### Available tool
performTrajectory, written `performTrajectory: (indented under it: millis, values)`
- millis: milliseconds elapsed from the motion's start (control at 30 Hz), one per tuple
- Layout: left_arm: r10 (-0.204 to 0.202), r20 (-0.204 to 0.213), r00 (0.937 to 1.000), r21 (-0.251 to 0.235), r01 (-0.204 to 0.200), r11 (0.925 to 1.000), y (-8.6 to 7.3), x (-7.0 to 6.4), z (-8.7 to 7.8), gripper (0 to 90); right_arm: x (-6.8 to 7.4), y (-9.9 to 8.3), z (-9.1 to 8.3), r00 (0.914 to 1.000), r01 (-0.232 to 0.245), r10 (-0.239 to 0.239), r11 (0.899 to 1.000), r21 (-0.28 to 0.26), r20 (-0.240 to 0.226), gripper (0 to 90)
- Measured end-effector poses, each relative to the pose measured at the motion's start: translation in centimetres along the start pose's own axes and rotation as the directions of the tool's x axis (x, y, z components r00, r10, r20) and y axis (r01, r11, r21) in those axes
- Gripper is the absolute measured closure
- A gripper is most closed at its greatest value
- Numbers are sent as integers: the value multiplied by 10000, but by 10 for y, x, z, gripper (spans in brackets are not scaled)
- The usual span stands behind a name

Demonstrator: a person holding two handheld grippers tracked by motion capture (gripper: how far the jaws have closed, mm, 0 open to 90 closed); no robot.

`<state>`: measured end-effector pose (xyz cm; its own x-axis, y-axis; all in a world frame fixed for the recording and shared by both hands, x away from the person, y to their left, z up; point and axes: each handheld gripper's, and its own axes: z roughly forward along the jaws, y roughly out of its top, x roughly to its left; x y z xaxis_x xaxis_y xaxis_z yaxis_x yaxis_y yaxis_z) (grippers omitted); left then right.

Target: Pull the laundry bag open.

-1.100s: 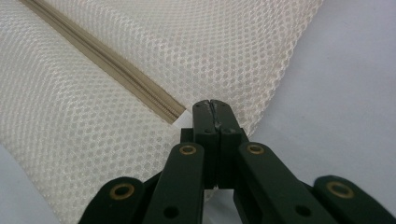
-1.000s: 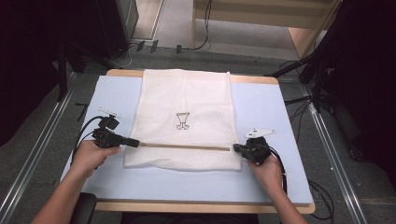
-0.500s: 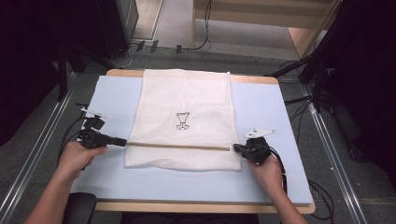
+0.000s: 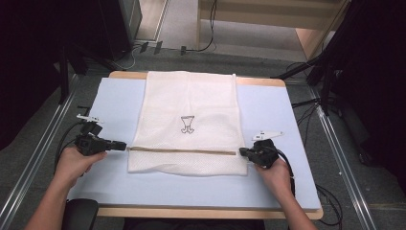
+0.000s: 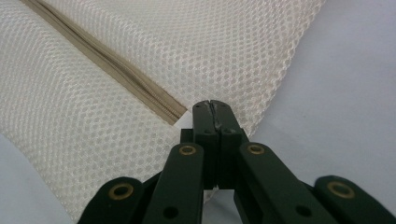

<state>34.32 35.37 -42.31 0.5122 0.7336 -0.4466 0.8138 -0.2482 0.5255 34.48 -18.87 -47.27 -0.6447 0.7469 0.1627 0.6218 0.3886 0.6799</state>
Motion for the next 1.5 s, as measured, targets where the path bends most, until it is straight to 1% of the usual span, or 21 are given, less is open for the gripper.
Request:
performTrajectory:
  millis: [33,67,133,233,300,333,400,433,500,533,633,700,867,1000,1100,1167,1300,1333,1367,1467,1500]
  values:
    - [0,0,10000,0,0,10000,0,0,0,749,0,0,0,10000,0,0,10000,0,0,900]
    - [45,35,10000,-44,-45,10000,0,0,0,749,0,0,0,10000,31,-31,10000,-2,-21,900]
    - [156,26,9999,-68,-156,9999,0,-1,1,673,0,1,0,9998,-142,143,9999,49,-150,875]
    - [194,23,9998,-231,-193,9995,0,-1,0,614,-1,2,-2,9994,-237,237,9997,15,-266,856]
    - [185,-50,9998,-349,-187,9992,1,0,-1,601,-3,3,-4,9991,-289,288,9996,-25,-326,835]
    - [192,-166,9997,-522,-200,9984,1,0,-2,549,-6,3,-8,9983,-454,445,9987,-211,-378,808]
    - [217,-261,9994,-583,-232,9980,1,0,-3,540,-7,3,-10,9980,-505,493,9982,-309,-385,791]
    - [268,-511,9983,-720,-304,9969,1,1,-3,487,-11,3,-17,9974,-658,642,9965,-523,-316,755]
    - [253,-604,9979,-757,-299,9967,1,1,-4,480,-12,3,-19,9973,-692,676,9956,-624,-278,739]
    - [232,-750,9969,-825,-294,9962,0,2,-4,454,-16,2,-24,9972,-733,720,9944,-768,-196,697]
    - [184,-860,9961,-970,-267,9949,0,4,-6,431,-19,0,-28,9970,-767,755,9933,-861,-171,661]
    - [101,-980,9951,-1105,-210,9937,0,5,-8,390,-25,-3,-33,9968,-791,795,9921,-976,7,609]
    - [-5,-1161,9932,-1275,-144,9917,-2,8,-11,377,-32,-6,-37,9961,-848,871,9907,-1061,169,558]
    - [-42,-1467,9892,-1324,-154,9911,-3,10,-12,372,-36,-9,-39,9968,-713,749,9912,-1116,291,511]
    - [-83,-1798,9837,-1365,-166,9905,-4,13,-14,369,-40,-11,-41,9966,-638,695,9907,-1199,444,464]
    - [-126,-1876,9822,-1410,-143,9899,-5,14,-14,368,-41,-11,-41,9963,-656,718,9903,-1224,474,452]
    - [-260,-2169,9758,-1437,-55,9896,-7,19,-16,362,-49,-15,-42,9935,-812,905,9885,-1274,692,397]
    - [-262,-2342,9718,-1466,-86,9892,-7,21,-17,361,-49,-16,-42,9930,-846,942,9882,-1279,713,392]
    - [-262,-2342,9718,-1466,-86,9892,-7,21,-17,359,-50,-16,-42,9924,-874,976,9878,-1286,752,388]
    - [-199,-2579,9660,-1453,-184,9892,-8,24,-18,348,-53,-17,-43,9906,-972,1089,9861,-1345,824,380]
    - [-199,-2579,9660,-1453,-184,9892,-8,24,-18,346,-53,-17,-43,9906,-972,1089,9861,-1345,824,380]
